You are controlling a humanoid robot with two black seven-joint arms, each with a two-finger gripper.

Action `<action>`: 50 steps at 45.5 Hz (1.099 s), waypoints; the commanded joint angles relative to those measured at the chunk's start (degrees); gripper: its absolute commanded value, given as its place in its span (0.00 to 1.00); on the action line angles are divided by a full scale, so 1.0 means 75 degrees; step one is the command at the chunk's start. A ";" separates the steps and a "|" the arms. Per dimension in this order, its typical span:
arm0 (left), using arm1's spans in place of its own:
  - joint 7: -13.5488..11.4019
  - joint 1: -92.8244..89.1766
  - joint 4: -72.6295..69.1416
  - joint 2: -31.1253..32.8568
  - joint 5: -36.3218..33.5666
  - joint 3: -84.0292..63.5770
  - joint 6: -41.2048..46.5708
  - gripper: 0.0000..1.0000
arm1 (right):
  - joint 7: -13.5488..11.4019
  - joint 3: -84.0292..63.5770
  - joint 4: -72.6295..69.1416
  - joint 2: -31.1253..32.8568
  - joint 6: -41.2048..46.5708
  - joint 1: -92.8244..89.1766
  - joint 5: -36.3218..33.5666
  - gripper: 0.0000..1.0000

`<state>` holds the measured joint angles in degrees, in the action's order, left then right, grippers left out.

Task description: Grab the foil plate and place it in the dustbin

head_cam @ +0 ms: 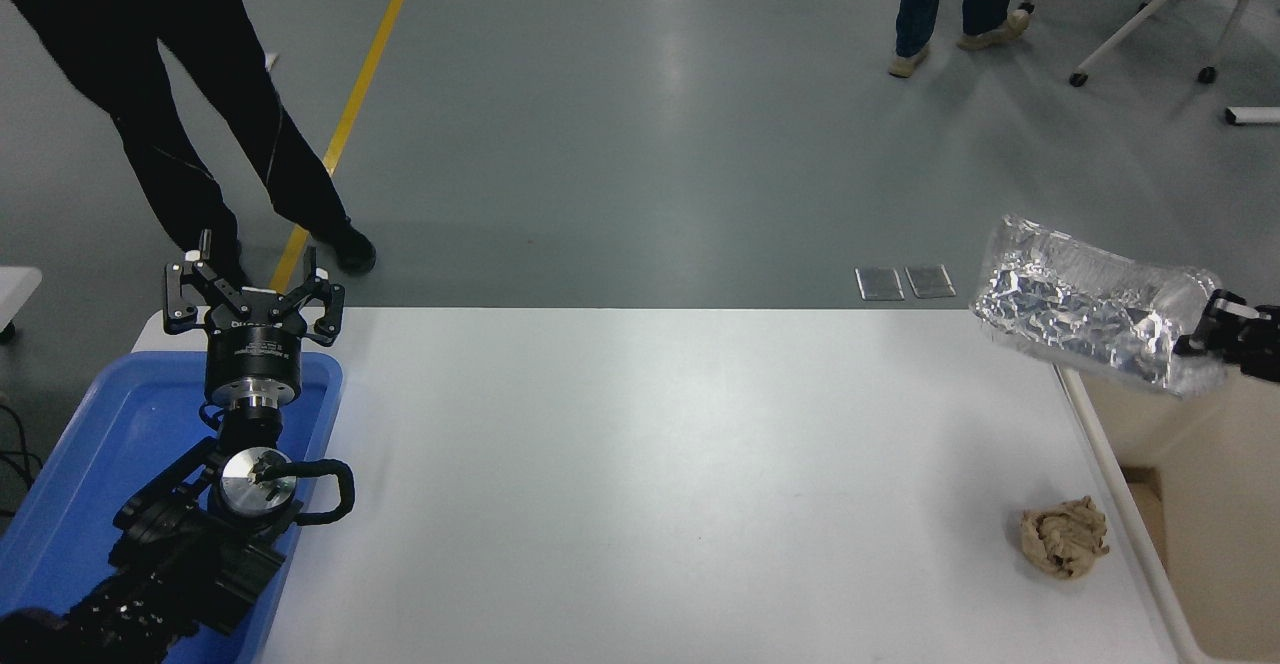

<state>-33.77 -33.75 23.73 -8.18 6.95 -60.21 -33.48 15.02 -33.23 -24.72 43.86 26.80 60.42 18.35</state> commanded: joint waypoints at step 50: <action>-0.0010 0.0001 0.0001 0.0001 -0.0001 0.0000 0.0000 0.99 | -0.2237 0.0857 0.2593 -0.1922 -0.2308 -0.3358 -0.2494 1.00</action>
<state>-33.84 -33.75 23.73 -8.17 7.03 -60.22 -33.49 -1.77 -26.84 -4.60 29.11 8.91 33.36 0.37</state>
